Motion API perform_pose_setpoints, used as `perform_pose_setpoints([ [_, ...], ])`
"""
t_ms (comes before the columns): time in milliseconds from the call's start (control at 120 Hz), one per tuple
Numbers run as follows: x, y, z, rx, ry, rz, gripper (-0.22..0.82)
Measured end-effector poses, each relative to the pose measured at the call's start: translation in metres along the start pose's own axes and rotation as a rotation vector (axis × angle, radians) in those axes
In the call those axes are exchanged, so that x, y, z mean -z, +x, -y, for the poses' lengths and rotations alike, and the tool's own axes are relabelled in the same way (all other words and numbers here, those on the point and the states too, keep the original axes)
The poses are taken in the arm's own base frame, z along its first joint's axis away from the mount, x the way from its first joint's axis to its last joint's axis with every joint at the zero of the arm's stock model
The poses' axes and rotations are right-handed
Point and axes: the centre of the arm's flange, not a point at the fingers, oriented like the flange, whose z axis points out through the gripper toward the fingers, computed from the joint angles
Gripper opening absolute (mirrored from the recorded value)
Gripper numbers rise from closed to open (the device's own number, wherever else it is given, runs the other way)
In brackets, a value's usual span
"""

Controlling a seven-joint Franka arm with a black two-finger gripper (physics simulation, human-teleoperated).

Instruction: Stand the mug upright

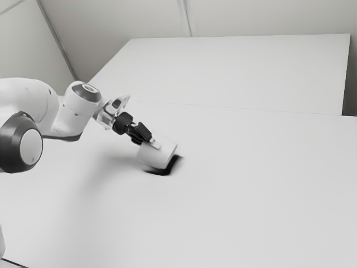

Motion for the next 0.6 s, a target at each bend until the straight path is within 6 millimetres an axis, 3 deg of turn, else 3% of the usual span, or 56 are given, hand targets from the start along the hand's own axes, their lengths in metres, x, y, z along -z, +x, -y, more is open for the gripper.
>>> perform_pose_setpoints([
  [108, 0.0, 0.002, -0.004, -0.011, -0.004, 0.006, -0.13],
  [325, 0.007, 0.002, -0.022, -0.06, 0.037, 0.036, -0.17],
  [600, 0.013, 0.004, -0.085, -0.262, 0.354, 0.232, -0.18],
])
